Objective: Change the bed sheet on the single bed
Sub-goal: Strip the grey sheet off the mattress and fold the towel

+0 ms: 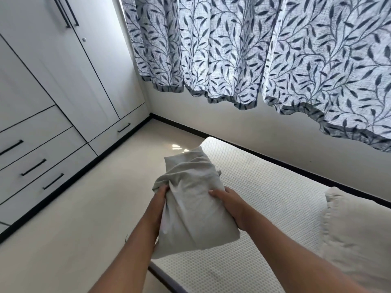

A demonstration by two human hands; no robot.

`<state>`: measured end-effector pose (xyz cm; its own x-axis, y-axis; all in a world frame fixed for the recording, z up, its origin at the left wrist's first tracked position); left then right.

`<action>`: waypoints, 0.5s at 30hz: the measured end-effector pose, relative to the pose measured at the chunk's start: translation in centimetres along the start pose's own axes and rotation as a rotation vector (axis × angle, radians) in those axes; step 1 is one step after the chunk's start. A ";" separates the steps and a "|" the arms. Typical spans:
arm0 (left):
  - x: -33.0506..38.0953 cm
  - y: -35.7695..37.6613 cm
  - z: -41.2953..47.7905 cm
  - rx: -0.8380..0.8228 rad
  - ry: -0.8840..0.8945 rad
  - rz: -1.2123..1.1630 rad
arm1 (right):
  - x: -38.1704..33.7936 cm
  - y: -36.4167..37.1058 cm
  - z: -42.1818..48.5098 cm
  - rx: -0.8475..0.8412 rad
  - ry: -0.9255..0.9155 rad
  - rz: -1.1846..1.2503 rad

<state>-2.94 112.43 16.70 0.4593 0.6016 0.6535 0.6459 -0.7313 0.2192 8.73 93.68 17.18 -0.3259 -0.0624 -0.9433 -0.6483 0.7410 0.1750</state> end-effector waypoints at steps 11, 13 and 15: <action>4.6 -9.3 3.3 -0.074 -0.062 -0.007 | 2.6 9.3 3.7 0.094 0.072 0.030; 4.4 -10.4 4.0 -0.044 -0.039 -0.022 | 2.6 10.1 3.6 0.085 0.063 0.026; 4.3 -10.8 3.9 -0.044 -0.063 -0.040 | 2.5 10.5 3.3 0.080 0.049 0.028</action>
<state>-5.61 124.15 14.32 0.4715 0.6489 0.5972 0.6381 -0.7185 0.2769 3.40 103.55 15.73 -0.3778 -0.0720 -0.9231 -0.5822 0.7937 0.1764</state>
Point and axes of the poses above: each hand's wrist, its own z-axis towards the middle knuckle, its own y-axis out of the palm, x = y × z, the point moved 4 cm from there along z, towards the middle knuckle, and after that the axes turned 15 degrees about -y, right-handed, at the moved point
